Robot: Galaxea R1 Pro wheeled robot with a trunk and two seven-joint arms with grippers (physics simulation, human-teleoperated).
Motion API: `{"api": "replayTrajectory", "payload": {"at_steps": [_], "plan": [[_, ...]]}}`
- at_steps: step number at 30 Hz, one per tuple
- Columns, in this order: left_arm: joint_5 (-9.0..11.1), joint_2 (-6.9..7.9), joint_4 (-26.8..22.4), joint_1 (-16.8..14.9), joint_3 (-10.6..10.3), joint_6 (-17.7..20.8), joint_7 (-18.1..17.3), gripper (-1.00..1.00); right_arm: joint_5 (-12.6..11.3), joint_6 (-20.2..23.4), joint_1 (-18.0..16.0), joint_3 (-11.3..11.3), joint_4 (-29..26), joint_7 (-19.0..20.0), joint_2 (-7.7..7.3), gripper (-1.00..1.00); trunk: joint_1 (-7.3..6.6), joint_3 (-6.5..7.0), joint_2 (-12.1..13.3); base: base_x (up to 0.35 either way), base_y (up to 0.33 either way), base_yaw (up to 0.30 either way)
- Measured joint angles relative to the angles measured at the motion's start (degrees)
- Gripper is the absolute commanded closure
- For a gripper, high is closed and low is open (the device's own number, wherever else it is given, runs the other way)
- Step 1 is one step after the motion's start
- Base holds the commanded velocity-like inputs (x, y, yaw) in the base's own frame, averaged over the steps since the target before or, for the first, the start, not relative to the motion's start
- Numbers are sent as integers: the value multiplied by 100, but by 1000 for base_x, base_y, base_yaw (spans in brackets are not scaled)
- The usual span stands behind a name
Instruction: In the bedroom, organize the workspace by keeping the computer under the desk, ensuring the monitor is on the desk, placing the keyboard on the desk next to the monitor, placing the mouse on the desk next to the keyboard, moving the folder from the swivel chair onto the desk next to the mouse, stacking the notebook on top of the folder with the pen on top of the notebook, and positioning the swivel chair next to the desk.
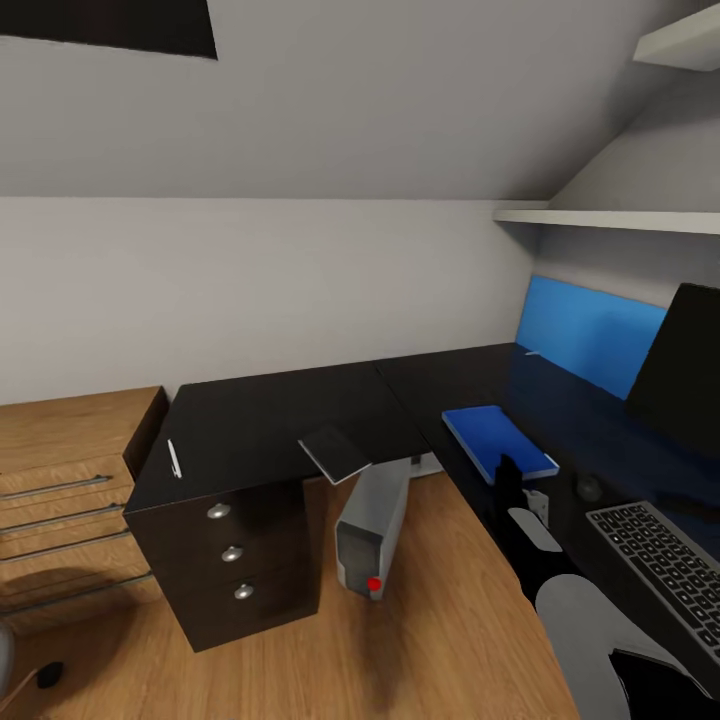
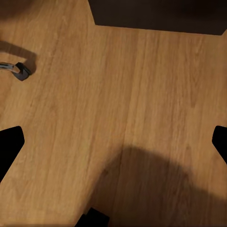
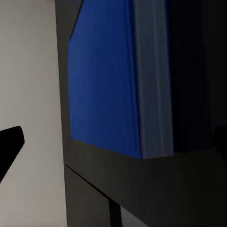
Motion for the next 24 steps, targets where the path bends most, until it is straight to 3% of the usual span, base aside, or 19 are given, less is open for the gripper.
{"api": "replayTrajectory", "payload": {"at_steps": [15,24], "plan": [[0,0,1,0,1,-6,0,-100,0,-17,0,3,-17,26,9,-100,0,0,0,-3,0,0],[0,0,1,0,1,-7,0,-100,1,-17,0,15,-18,41,17,-100,0,0,0,-122,0,0]]}}
